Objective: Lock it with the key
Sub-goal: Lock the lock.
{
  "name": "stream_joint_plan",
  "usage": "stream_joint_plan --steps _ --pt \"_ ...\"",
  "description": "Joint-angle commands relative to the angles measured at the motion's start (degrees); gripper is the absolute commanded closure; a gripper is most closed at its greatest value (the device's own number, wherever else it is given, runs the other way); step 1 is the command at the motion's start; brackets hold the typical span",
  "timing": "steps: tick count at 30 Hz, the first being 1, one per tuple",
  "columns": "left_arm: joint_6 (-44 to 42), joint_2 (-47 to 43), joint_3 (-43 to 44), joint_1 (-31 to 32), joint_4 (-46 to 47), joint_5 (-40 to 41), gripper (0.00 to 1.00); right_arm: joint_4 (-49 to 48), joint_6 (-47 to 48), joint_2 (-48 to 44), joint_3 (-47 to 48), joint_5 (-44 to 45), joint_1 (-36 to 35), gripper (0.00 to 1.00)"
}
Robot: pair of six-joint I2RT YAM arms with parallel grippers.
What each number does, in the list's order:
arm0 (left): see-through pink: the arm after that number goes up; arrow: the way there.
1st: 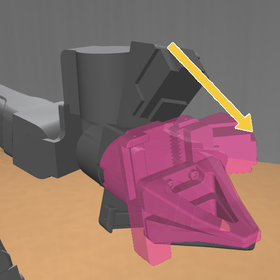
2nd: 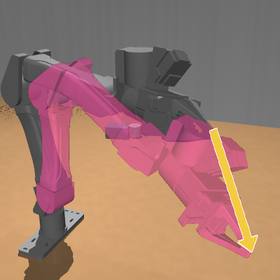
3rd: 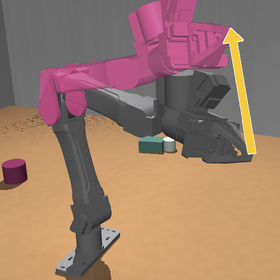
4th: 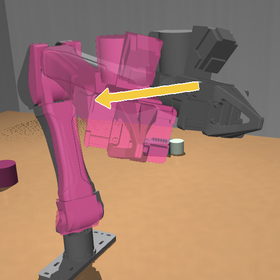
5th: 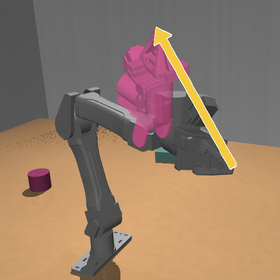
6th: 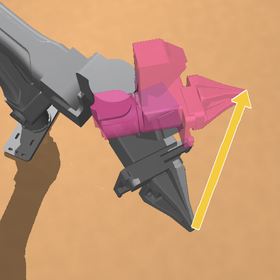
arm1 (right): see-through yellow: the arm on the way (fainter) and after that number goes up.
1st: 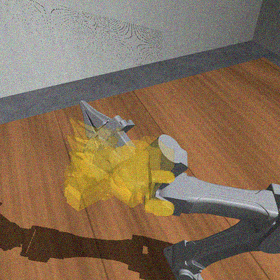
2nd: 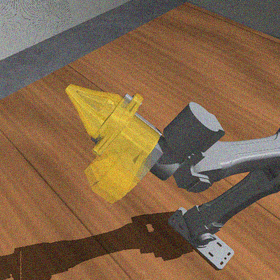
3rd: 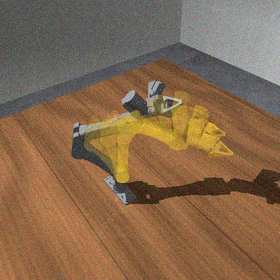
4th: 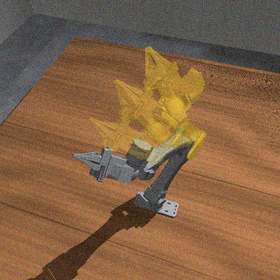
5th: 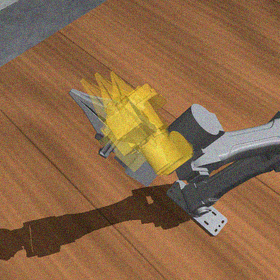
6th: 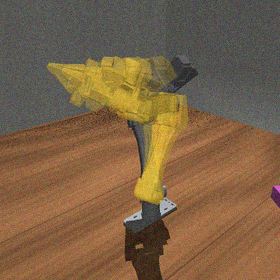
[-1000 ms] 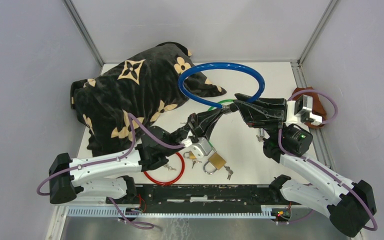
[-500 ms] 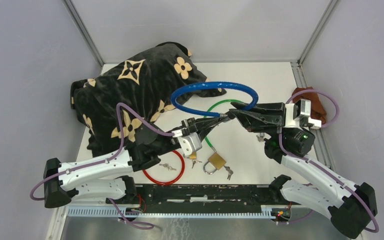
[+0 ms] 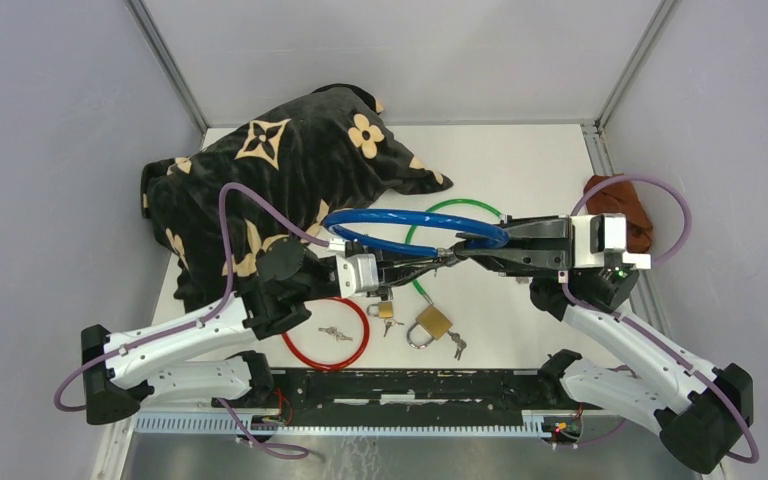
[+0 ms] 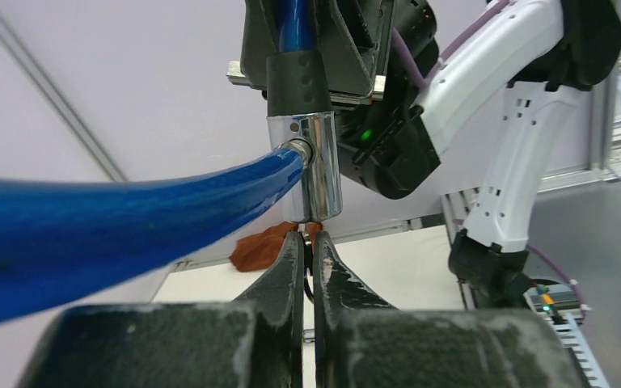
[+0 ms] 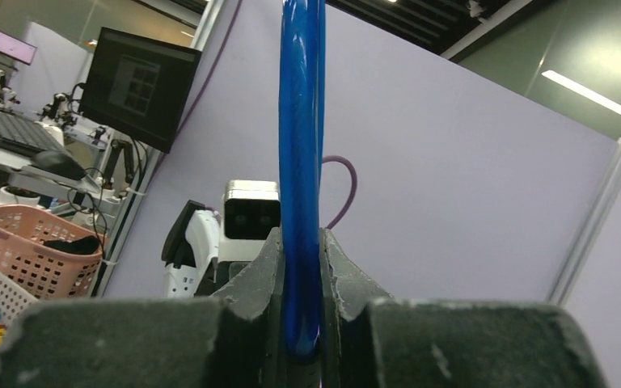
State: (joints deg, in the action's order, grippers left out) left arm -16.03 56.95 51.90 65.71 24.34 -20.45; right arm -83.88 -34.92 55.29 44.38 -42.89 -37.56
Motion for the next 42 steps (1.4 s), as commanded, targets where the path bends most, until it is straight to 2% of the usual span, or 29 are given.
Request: stream_joint_plan --steps 1,17,21,29,30,32,34,37,42 --pt "6.8 -1.2 2.4 0.1 -0.1 -9.4 0.98 -4.3 -1.3 0.4 2.7 -1.5 0.1 1.0" --pt "2.3 -1.5 1.1 0.2 -0.7 -8.8 0.98 -2.8 0.1 -0.6 2.8 -1.9 0.1 1.0" --pt "0.9 -1.5 0.3 0.2 -1.2 -7.9 0.86 -2.3 0.6 -1.0 2.7 -1.5 0.1 1.0" --pt "-0.4 -1.2 -0.2 -0.3 -3.2 -6.4 0.85 -2.5 0.4 -1.6 2.9 -1.4 0.1 1.0" --pt "0.4 -1.2 -0.2 -0.7 -3.1 -6.5 0.8 -2.5 0.2 -1.6 3.0 -1.4 0.1 1.0" --pt "3.1 -1.1 -0.5 -2.0 -1.9 -7.1 0.63 -2.6 0.0 -1.8 3.0 -1.4 0.1 1.0" --pt "6.3 -0.9 -0.8 -3.8 -0.1 -8.2 0.51 -2.4 0.1 -2.0 2.9 -1.1 0.1 1.0" --pt "8.6 -0.8 -1.2 -5.3 2.0 -9.4 0.45 -2.0 0.3 -2.1 2.7 -0.4 0.1 1.0" --pt "8.7 -0.4 -1.9 -5.6 3.7 -7.9 0.45 -2.5 -0.1 -2.1 2.7 -0.1 0.1 1.0"
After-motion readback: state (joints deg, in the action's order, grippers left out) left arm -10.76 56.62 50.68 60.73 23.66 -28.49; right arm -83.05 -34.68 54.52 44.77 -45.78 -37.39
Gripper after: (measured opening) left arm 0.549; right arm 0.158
